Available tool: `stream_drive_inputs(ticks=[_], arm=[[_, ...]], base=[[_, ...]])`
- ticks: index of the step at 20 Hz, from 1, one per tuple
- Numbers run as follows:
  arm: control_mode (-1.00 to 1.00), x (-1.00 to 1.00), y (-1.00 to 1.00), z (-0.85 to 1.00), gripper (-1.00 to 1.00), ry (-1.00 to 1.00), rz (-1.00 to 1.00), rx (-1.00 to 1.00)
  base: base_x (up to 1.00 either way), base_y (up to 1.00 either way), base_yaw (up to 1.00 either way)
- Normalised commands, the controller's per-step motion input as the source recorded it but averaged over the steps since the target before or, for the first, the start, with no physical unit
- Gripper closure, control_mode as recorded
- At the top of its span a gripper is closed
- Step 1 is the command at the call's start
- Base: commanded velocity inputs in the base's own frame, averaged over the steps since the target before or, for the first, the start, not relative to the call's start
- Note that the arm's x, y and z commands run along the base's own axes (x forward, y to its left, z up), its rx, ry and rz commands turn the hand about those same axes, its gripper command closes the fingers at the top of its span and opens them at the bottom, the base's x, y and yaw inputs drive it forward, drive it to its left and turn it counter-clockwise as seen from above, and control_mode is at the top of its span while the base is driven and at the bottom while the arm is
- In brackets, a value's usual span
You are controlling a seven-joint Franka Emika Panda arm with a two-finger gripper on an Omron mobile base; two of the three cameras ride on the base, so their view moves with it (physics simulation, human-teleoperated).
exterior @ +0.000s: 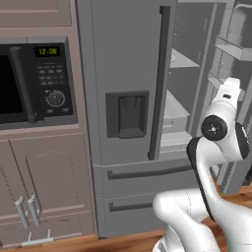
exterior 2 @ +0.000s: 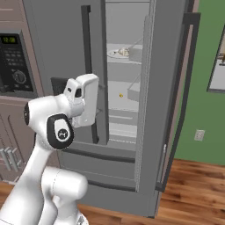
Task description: Retrieve the fish from the fridge and place it on the saucepan with marinade on the stove.
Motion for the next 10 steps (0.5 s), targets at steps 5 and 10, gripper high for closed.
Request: stream_drive_inputs(ticks=[5, 10], arm=[[-1.0, 0.32, -0.34, 0.0, -1.0, 0.05, 0.0, 0.0], [-1.0, 0.51, -0.16, -0.02, -1.0, 0.09, 0.0, 0.0]], base=[[0.0, 0.0, 0.0], [0.0, 0.0, 0.0]])
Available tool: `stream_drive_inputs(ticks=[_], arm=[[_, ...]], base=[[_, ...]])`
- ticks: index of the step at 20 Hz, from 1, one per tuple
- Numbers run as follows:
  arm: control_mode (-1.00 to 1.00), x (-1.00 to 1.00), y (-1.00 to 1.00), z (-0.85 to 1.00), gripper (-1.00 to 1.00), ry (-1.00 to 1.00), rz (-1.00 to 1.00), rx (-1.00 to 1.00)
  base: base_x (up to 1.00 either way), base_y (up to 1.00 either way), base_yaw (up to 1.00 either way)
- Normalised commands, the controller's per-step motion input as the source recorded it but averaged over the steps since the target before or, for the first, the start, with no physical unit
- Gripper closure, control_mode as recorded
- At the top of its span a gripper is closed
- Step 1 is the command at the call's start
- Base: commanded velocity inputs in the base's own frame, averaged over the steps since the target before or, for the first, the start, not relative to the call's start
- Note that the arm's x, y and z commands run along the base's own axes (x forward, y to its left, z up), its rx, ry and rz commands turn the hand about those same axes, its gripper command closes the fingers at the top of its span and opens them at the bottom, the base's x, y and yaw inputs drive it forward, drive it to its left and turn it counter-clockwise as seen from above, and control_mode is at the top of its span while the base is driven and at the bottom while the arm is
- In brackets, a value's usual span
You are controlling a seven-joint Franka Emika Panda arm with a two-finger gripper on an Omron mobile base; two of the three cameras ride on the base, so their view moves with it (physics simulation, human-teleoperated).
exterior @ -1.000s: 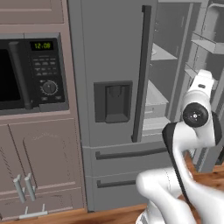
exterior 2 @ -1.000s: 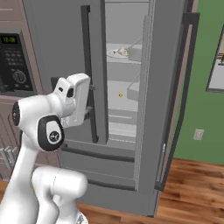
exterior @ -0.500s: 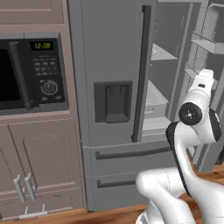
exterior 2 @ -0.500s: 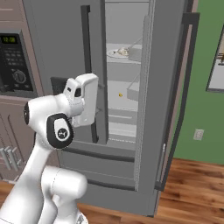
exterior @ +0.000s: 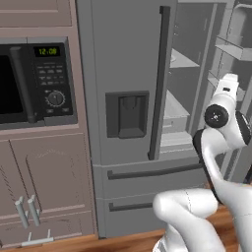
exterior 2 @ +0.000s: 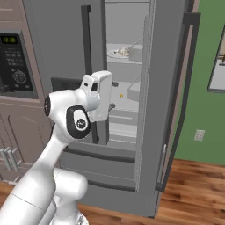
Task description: Retrieve the fish from the fridge and place it on the saucepan with marinade on the stove.
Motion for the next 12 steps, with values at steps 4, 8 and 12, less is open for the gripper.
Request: stream_drive_inputs(ticks=[4, 8, 12], arm=[[-1.0, 0.53, 0.0, -0.12, -1.0, 0.08, 0.0, -0.02], [-1.0, 0.48, 0.0, -0.19, -1.0, 0.07, 0.0, -0.04], [-1.0, 0.31, -0.19, -0.12, -1.0, 0.01, -0.01, -0.05]], base=[[0.0, 0.0, 0.0], [0.0, 0.0, 0.0], [0.0, 0.0, 0.0]])
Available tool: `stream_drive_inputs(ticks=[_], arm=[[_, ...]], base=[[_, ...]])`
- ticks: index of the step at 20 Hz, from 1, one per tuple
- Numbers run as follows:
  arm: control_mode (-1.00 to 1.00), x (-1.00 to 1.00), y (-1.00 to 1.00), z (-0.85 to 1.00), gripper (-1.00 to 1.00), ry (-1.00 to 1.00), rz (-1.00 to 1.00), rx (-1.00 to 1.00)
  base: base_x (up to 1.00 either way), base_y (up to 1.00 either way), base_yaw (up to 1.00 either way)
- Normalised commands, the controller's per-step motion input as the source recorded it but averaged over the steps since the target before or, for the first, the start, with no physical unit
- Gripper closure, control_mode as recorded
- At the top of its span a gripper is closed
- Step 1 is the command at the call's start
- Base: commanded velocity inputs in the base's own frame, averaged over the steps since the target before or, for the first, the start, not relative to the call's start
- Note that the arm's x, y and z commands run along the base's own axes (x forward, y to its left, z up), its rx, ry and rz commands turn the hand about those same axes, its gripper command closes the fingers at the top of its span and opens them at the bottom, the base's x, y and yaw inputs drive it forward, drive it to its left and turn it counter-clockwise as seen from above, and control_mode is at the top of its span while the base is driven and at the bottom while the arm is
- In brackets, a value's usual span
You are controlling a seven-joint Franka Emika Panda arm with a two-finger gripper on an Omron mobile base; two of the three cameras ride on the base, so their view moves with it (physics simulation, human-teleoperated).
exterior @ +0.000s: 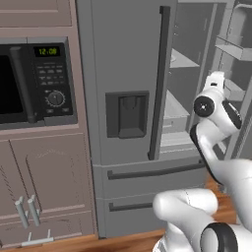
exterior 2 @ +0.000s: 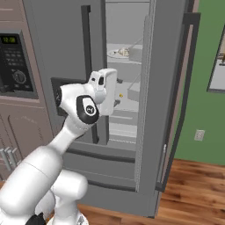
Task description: Retrieve the fish from the fridge and place it on the saucepan with marinade on the stove.
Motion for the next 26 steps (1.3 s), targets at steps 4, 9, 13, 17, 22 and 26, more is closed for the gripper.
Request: stream_drive_inputs(ticks=[4, 9, 13, 17, 22, 26], arm=[[-1.0, 0.25, -0.41, -0.03, -1.0, 0.0, -0.05, -0.06], [-1.0, 0.31, -0.43, -0.13, -1.0, 0.0, -0.06, -0.06], [-1.0, 0.2, -0.52, -0.18, -1.0, 0.05, -0.07, -0.07], [-1.0, 0.08, -0.61, -0.15, -1.0, 0.06, -0.08, -0.06], [-1.0, 0.0, -0.88, -0.13, -1.0, 0.03, -0.09, -0.05], [-1.0, 0.0, -1.0, -0.14, -1.0, 0.0, -0.1, -0.01]], base=[[0.0, 0.0, 0.0], [0.0, 0.0, 0.0], [0.0, 0.0, 0.0], [0.0, 0.0, 0.0], [0.0, 0.0, 0.0], [0.0, 0.0, 0.0]])
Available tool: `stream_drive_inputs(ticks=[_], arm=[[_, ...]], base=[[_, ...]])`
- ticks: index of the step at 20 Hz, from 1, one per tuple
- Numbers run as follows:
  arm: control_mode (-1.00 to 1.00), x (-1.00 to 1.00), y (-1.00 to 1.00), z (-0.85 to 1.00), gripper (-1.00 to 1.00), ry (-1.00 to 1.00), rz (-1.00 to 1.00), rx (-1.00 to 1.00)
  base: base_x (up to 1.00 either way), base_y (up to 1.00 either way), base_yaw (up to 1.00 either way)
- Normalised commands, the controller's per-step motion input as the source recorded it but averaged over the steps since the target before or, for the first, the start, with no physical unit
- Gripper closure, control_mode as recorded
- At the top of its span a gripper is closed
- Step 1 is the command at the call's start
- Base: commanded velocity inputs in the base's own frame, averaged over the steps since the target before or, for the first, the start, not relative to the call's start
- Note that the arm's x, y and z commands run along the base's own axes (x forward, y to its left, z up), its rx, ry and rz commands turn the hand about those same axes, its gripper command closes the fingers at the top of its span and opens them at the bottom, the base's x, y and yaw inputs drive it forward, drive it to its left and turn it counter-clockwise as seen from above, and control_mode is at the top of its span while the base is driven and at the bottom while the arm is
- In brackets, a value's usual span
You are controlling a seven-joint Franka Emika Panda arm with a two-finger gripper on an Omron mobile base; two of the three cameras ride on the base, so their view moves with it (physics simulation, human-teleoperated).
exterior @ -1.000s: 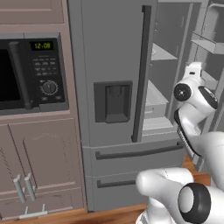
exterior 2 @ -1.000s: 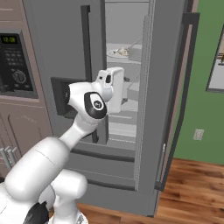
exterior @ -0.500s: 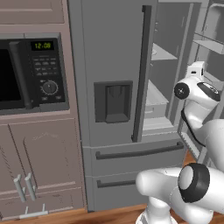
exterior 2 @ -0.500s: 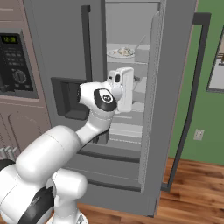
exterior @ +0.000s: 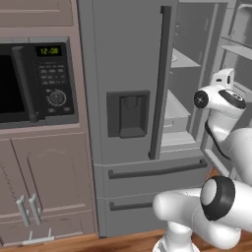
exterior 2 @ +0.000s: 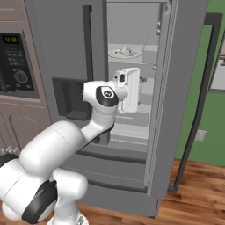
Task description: Retrieve the fish from the fridge and place it on the saucepan with marinade on the stove.
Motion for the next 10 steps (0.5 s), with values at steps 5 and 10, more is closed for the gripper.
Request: stream_drive_inputs(ticks=[5, 10], arm=[[-1.0, -0.04, -1.0, -0.1, -1.0, 0.0, -0.08, 0.0], [-1.0, -0.35, -0.18, 0.0, -1.0, -0.09, 0.0, 0.01]], base=[[0.0, 0.0, 0.0], [0.0, 0.0, 0.0]])
